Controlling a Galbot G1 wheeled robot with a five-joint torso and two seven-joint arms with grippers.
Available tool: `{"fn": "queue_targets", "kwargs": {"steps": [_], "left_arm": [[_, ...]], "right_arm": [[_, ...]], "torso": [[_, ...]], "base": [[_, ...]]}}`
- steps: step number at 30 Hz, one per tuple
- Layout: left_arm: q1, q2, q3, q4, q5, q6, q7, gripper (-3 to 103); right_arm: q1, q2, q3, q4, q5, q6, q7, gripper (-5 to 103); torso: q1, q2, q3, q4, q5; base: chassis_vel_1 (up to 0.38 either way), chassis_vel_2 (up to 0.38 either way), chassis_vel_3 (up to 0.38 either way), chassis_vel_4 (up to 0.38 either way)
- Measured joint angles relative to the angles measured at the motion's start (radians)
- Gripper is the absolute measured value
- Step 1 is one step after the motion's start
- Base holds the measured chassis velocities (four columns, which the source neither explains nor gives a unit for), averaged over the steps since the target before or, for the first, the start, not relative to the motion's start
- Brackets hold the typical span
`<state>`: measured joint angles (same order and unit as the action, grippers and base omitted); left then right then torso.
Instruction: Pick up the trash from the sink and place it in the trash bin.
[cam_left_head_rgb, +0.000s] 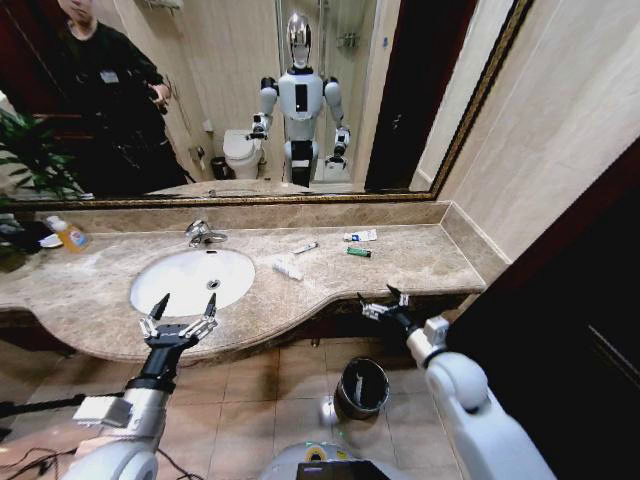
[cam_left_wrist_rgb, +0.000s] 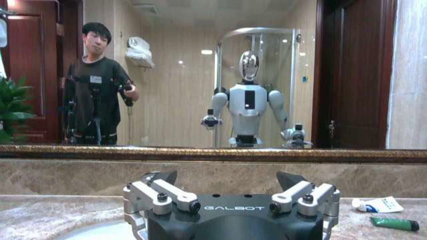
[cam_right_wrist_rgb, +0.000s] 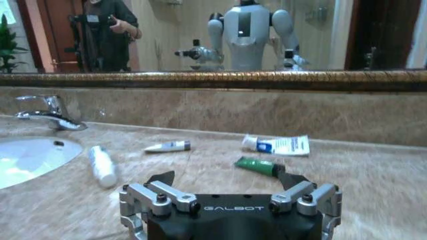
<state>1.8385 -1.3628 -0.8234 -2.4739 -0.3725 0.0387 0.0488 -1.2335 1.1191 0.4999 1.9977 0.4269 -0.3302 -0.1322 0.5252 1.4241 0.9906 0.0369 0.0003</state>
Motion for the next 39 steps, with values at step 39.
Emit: {"fn": "queue_targets", "kwargs": {"steps": [39], "left_arm": [[0.000, 0.000, 0.000, 0.000, 0.000, 0.000, 0.000, 100]], "right_arm": [[0.603, 0.199, -0.631, -0.401, 0.080, -0.093, 0.131, 100]], "torso": [[0.000, 0.000, 0.000, 0.0000, -0.0006]], "base": [[0.000, 0.000, 0.000, 0.000]]}}
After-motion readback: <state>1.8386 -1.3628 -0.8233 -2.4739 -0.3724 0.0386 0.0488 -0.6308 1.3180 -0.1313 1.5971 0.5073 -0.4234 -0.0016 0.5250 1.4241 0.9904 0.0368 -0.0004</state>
